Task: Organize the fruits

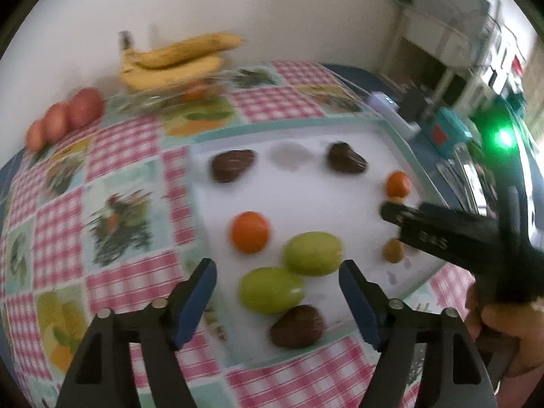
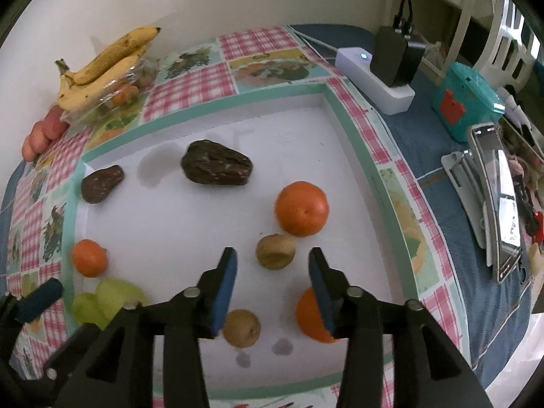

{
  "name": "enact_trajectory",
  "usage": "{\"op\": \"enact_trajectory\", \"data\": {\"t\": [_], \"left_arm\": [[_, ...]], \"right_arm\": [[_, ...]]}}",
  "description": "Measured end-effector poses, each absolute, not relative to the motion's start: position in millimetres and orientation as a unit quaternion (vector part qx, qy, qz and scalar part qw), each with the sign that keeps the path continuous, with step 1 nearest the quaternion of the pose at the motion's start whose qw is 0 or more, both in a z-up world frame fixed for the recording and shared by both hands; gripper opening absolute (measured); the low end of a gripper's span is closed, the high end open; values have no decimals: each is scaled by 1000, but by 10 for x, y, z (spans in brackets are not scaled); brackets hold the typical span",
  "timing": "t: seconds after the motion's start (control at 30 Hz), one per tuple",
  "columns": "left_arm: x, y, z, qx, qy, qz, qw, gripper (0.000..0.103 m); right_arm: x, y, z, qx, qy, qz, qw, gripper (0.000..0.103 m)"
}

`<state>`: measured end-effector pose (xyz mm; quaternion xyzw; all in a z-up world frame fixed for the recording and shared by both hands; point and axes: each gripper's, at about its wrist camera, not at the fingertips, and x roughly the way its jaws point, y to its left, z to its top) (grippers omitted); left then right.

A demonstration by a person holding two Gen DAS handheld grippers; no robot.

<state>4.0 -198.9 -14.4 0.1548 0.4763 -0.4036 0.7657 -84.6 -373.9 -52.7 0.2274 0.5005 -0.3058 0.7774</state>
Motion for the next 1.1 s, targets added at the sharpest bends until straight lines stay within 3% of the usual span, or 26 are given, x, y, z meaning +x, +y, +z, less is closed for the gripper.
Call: {"op": "enact_trajectory", "data": {"t": [0.03, 0.1, 0.13, 0.33, 0.4, 0.47, 1.1], "left_arm": [[101, -1898, -132, 145, 478, -391, 773, 83], [204, -1758, -146, 133, 482, -366, 785, 101], [258, -1685, -166, 127, 484, -351, 792, 103], [530, -1220, -301, 102, 491, -273, 821, 103], [552, -1078, -303, 97, 488, -259, 828, 103], [553, -950, -287, 95, 478, -252, 836, 103], [211, -598, -98, 148, 441, -204, 861, 103]], "right_arm": [[-858, -3711, -506, 227, 497, -308, 779, 58], [-891, -3644, -470, 234, 486, -312, 782, 61], [-904, -3616, -460, 237, 480, -313, 784, 62], [-929, -3330, -418, 228, 466, -309, 797, 75], [-936, -3232, -394, 222, 460, -305, 804, 87], [-951, -3139, -369, 221, 452, -299, 811, 89], [-912, -2242, -213, 144, 438, -254, 850, 91]]}}
